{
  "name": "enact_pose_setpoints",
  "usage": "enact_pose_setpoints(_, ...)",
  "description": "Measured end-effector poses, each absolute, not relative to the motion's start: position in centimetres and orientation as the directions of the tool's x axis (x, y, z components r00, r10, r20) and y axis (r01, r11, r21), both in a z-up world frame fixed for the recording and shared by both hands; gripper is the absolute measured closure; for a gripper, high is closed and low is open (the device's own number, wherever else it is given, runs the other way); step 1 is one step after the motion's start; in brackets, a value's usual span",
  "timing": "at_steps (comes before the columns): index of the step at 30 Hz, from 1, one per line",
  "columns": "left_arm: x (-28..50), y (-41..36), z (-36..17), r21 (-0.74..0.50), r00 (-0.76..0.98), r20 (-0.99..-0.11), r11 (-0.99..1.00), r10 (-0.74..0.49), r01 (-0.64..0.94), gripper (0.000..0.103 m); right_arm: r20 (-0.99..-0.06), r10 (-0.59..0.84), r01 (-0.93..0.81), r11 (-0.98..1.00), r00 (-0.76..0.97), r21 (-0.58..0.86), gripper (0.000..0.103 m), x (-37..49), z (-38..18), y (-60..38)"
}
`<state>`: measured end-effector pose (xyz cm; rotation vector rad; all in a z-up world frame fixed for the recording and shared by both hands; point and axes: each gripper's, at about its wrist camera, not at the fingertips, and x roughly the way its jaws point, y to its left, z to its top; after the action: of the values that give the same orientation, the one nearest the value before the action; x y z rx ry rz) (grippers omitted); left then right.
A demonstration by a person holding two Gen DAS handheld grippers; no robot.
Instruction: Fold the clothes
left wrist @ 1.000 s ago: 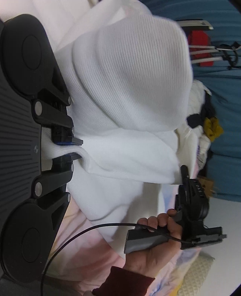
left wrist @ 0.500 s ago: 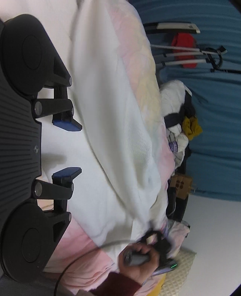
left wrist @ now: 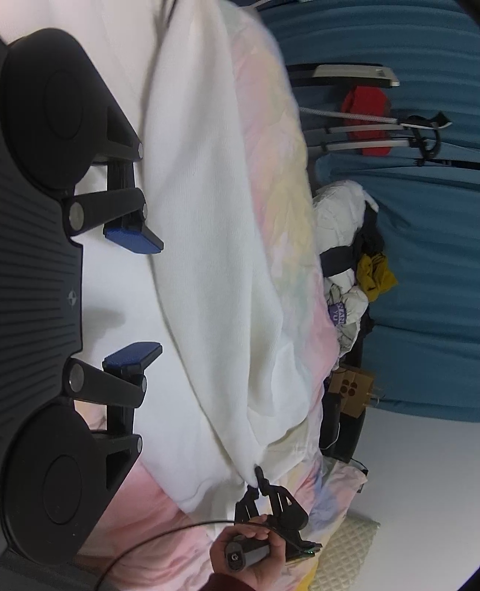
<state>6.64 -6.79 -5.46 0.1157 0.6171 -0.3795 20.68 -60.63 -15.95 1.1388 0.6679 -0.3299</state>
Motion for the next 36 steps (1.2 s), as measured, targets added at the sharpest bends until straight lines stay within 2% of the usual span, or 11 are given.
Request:
enact_pose_setpoints(5, 6.5, -7.0, -4.0, 0.164, 0.821, -0.520, 0.916, -0.234, 0.365, 0.032, -0.624, 0.089, 0.530, 0.443, 0.776, 0.723, 0.055, 20.7, -14.8, -60.5)
enact_pose_setpoints(8, 6.8, -6.2, -3.1, 0.220, 0.852, -0.481, 0.913, -0.204, 0.343, 0.022, -0.618, 0.073, 0.509, 0.495, 0.783, 0.704, 0.041, 21.5, -13.9, -60.9)
enact_pose_setpoints(12, 7.4, -5.7, -3.2, 0.206, 0.847, -0.502, 0.926, -0.178, 0.317, 0.022, -0.617, 0.065, 0.442, 0.639, 0.784, 0.629, 0.040, 23.9, -14.0, -61.5)
enact_pose_setpoints(15, 7.9, -5.4, -3.5, 0.184, 0.832, -0.530, 0.936, -0.163, 0.300, 0.022, -0.577, 0.047, 0.321, 0.793, 0.815, 0.518, 0.045, 25.0, -14.1, -61.1)
enact_pose_setpoints(19, 8.6, -5.0, -3.9, 0.156, 0.811, -0.567, 0.948, -0.143, 0.276, 0.022, -0.546, 0.048, 0.277, 0.823, 0.836, 0.497, 0.085, 24.8, -14.1, -60.9)
enact_pose_setpoints(20, 8.8, -4.9, -4.0, 0.149, 0.806, -0.576, 0.951, -0.139, 0.270, 0.022, -0.532, 0.051, 0.269, 0.820, 0.845, 0.505, 0.090, 24.7, -13.8, -60.9)
enact_pose_setpoints(23, 9.3, -4.6, -4.3, 0.128, 0.788, -0.603, 0.960, -0.126, 0.251, 0.022, -0.408, 0.008, 0.213, 0.844, 0.913, 0.493, 0.093, 23.8, -11.2, -60.0)
enact_pose_setpoints(26, 9.7, -4.3, -4.6, 0.107, 0.769, -0.629, 0.967, -0.114, 0.232, 0.022, -0.200, -0.036, 0.130, 0.866, 0.979, 0.484, 0.094, 21.8, -8.1, -58.8)
enact_pose_setpoints(29, 9.9, -4.4, -5.1, 0.078, 0.749, -0.649, 0.969, -0.129, 0.235, 0.022, -0.099, -0.109, 0.144, 0.854, 0.989, 0.501, 0.095, 20.4, -6.6, -58.9)
enact_pose_setpoints(34, 9.8, -4.4, -5.2, 0.056, 0.740, -0.658, 0.971, -0.140, 0.234, 0.022, -0.539, -0.198, 0.530, 0.623, 0.819, 0.575, 0.094, 22.1, -12.2, -63.5)
enact_pose_setpoints(36, 9.6, -4.3, -4.9, 0.040, 0.745, -0.649, 0.970, -0.157, 0.240, 0.022, -0.629, -0.127, 0.583, 0.548, 0.767, 0.600, 0.094, 22.0, -14.8, -64.8)
